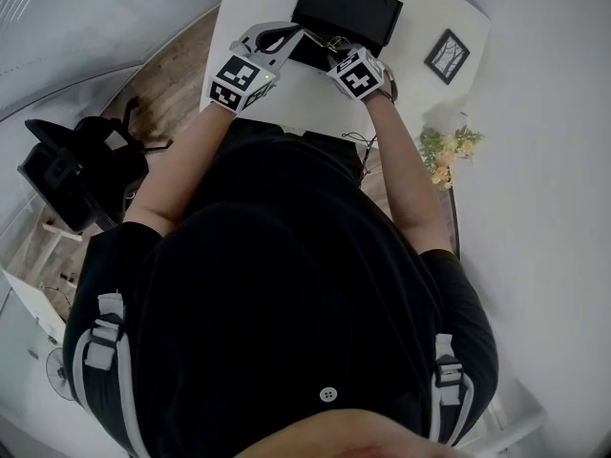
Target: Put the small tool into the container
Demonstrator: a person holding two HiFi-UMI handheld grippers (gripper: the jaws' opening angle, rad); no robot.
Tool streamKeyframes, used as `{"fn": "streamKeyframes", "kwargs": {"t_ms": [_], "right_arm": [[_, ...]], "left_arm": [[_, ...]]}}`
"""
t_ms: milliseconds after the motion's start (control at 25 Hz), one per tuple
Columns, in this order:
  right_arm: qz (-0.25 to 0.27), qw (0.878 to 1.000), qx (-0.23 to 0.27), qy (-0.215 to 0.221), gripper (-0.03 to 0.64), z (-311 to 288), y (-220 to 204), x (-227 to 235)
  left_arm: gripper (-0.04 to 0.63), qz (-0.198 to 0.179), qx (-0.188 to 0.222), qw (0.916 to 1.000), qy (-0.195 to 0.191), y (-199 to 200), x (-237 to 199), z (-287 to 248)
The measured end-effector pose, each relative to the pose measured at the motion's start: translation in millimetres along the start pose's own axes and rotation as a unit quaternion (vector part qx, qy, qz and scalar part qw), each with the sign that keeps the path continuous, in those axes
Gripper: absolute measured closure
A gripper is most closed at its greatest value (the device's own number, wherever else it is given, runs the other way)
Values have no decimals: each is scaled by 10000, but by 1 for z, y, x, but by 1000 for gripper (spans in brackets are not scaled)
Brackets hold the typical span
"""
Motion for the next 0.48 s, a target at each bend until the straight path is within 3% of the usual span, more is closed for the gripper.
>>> {"fn": "streamKeyframes", "kwargs": {"t_ms": [480], "right_arm": [[148,9998,-144,-1,577,-10,4,2]], "left_arm": [[586,27,-4,10000,-14,-2,-1,2]]}}
Point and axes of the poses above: the fingertips, and each gripper's own axes: z backward along the fingers, x to its right, y out of its top, the point moved 6 cm from there along z, backward along the fingers, and after that the axes turned 5 degrees about y, right-handed, at the moved point
